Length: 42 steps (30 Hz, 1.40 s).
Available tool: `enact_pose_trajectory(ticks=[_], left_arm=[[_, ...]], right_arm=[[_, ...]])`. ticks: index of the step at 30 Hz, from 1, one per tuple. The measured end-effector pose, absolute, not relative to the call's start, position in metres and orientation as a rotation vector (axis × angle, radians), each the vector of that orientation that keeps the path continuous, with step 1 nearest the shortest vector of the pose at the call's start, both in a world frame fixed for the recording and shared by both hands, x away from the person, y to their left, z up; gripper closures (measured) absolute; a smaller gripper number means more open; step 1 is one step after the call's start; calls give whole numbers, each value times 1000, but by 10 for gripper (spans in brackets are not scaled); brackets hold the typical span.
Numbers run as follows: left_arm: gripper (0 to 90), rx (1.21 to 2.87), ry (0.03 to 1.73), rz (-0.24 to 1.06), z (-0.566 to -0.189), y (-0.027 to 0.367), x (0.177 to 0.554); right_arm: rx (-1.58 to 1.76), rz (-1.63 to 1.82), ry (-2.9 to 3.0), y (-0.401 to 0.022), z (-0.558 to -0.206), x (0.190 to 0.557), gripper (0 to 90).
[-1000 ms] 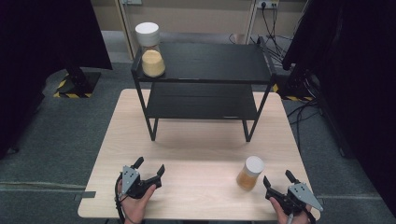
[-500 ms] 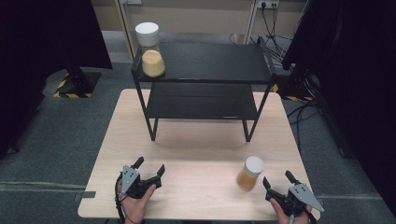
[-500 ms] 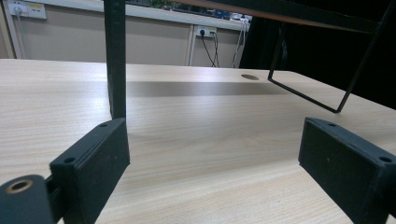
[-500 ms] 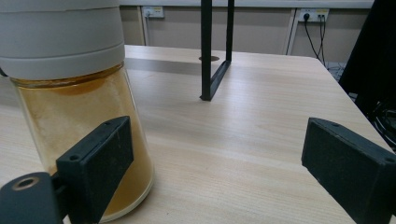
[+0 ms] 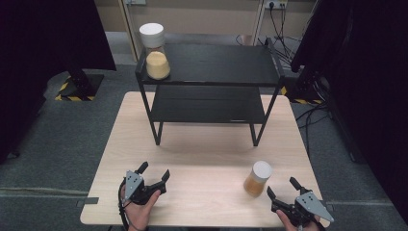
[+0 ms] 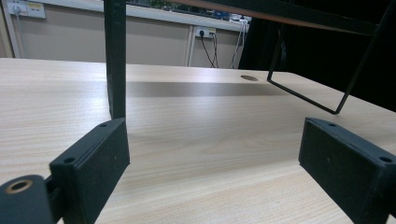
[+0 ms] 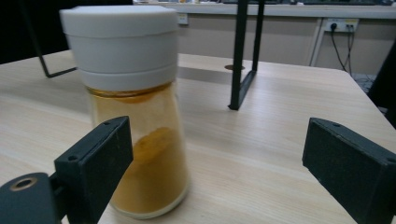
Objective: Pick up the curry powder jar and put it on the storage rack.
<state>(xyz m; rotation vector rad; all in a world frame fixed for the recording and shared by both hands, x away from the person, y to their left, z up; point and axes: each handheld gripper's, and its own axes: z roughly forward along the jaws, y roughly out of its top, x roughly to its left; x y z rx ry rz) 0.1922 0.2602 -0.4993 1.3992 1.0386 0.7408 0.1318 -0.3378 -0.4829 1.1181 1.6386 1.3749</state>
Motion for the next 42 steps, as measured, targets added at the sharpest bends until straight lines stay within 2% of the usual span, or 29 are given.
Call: enact_pose_trajectory(ticks=[19, 30, 42], left_arm=[[67, 1416, 1013, 733, -499, 262, 194], [66, 1411, 1017, 729, -500, 263, 194], [67, 1413, 1017, 726, -499, 263, 195]], right_arm=[[996, 1433, 1721, -319, -461, 155, 90], [979, 1417, 1758, -313, -451, 171, 180], [956, 1412, 1786, -312, -449, 178, 328]])
